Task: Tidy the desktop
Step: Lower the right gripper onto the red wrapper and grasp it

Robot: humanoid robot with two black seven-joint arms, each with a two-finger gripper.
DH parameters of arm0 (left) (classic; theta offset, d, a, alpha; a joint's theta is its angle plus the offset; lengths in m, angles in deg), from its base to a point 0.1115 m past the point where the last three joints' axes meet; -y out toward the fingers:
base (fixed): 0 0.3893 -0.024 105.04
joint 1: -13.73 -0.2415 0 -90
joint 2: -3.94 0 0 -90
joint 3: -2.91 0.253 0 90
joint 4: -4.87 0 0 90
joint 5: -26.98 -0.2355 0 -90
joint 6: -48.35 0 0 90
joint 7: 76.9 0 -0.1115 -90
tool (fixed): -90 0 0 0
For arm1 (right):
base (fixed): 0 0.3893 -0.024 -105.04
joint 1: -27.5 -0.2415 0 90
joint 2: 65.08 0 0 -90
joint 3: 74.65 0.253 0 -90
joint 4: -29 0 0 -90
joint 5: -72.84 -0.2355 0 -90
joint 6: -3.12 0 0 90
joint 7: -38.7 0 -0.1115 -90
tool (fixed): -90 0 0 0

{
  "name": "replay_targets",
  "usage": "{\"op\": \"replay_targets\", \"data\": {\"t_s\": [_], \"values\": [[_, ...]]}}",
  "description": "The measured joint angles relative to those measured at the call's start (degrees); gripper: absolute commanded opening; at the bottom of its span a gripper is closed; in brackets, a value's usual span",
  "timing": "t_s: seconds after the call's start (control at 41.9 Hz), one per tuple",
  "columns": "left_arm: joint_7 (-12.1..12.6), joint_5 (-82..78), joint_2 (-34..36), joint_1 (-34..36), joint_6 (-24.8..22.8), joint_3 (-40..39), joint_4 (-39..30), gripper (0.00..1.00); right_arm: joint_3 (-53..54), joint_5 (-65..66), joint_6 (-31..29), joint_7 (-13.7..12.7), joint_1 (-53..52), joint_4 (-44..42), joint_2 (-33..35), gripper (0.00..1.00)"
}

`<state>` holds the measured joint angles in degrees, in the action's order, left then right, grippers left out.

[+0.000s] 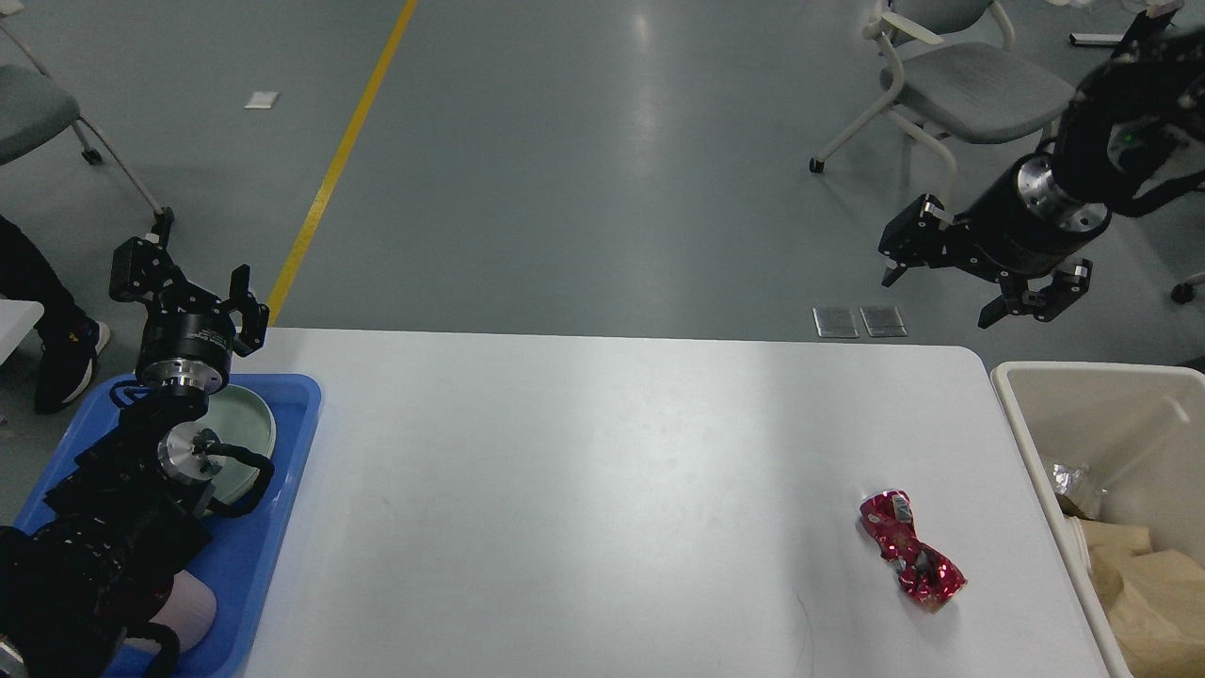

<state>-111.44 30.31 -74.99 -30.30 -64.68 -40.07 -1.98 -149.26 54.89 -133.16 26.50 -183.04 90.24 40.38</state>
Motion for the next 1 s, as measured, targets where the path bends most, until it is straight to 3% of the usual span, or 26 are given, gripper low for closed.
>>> {"op": "replay_targets", "data": {"t_s": [0.119, 0.239, 0.621, 1.003], "values": [[0.0, 0.0, 0.0, 0.0, 0.0, 0.0, 0.0, 0.97, 0.0, 2.6, -2.1, -0.1, -6.7, 5.1, -3.3, 1.0], [0.0, 0.0, 0.0, 0.0, 0.0, 0.0, 0.0, 0.97, 0.6, 5.9, -2.1, -0.2, -6.9, 6.6, -6.1, 1.0], [0.0, 0.0, 0.0, 0.0, 0.0, 0.0, 0.0, 0.97, 4.6, 14.4, 3.2, -0.5, 28.3, -6.7, -7.0, 0.98], [0.0, 0.0, 0.0, 0.0, 0.0, 0.0, 0.0, 0.97, 4.8, 19.3, 13.0, -0.5, 40.4, -10.9, -7.9, 0.98]]}}
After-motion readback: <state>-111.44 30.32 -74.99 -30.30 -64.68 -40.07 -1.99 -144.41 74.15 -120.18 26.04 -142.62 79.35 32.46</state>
